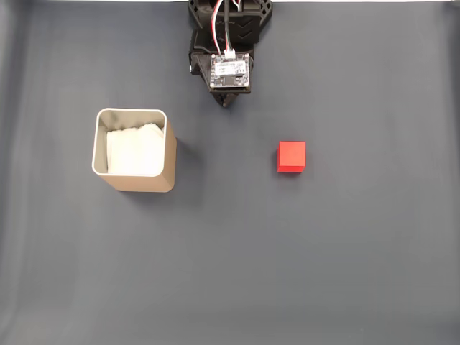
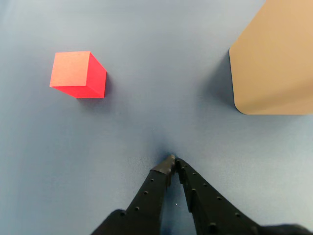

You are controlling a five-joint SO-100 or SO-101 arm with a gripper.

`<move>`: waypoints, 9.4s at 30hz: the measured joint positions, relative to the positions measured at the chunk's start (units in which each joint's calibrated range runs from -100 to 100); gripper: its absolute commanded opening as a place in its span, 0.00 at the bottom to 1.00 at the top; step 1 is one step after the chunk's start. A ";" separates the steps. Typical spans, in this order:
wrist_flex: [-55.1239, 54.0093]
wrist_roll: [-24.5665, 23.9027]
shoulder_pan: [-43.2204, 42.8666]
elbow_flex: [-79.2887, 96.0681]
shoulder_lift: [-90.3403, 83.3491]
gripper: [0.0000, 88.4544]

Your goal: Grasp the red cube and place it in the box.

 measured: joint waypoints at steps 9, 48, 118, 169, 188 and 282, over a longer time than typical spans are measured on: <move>0.00 0.00 0.00 0.00 0.00 0.01; 0.00 0.00 0.00 0.00 0.00 0.01; 1.87 -6.84 -21.80 -63.57 54.12 0.03; -13.57 -8.84 -18.41 -64.57 73.74 0.41; -24.37 -9.43 -16.69 -62.20 83.46 0.41; -19.74 -3.32 -12.93 -58.01 71.15 0.01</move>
